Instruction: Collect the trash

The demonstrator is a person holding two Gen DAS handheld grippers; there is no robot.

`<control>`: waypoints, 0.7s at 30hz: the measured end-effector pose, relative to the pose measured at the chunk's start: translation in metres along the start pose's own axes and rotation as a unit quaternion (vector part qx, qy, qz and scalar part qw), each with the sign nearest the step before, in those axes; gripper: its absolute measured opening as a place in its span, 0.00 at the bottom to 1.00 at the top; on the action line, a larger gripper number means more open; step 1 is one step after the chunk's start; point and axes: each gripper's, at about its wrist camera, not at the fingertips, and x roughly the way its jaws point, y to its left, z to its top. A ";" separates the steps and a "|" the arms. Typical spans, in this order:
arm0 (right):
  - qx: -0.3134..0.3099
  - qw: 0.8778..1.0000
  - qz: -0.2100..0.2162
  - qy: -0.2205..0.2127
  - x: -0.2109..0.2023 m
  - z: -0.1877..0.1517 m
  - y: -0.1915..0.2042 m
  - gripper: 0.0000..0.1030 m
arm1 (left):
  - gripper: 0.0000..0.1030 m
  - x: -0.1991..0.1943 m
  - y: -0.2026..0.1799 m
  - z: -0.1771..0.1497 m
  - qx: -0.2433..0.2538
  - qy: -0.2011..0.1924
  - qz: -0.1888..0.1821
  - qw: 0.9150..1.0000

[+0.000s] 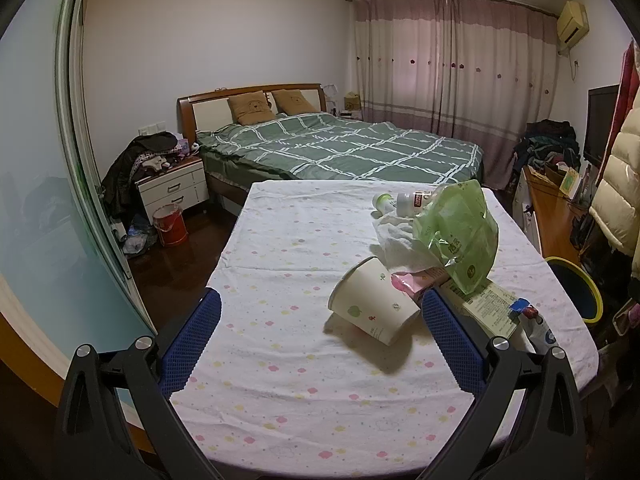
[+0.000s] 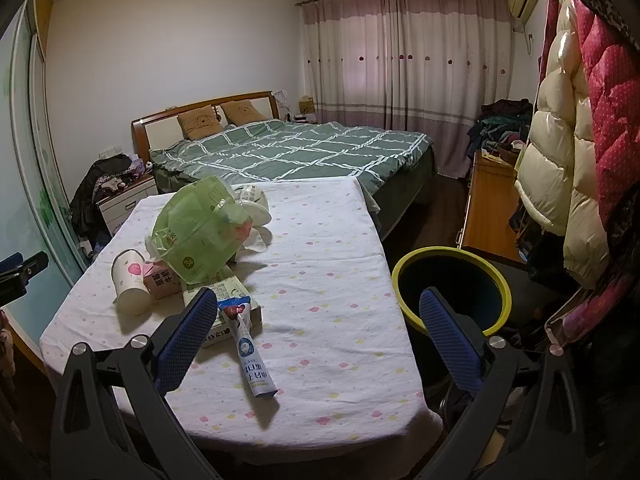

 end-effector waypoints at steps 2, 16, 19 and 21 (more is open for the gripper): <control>0.001 1.000 0.001 0.001 0.000 0.000 0.000 0.94 | 0.96 -0.001 -0.001 0.000 0.002 0.000 -0.001 1.000; 0.006 1.000 0.002 0.004 0.007 -0.001 -0.002 0.94 | 0.96 -0.002 -0.004 0.000 0.008 -0.001 -0.004 1.000; 0.006 1.000 0.001 0.004 0.007 -0.002 -0.001 0.94 | 0.96 -0.002 -0.005 0.000 0.009 0.000 -0.006 1.000; 0.007 1.000 0.001 0.005 0.007 -0.003 0.000 0.94 | 0.96 -0.002 -0.006 0.000 0.010 0.001 -0.007 1.000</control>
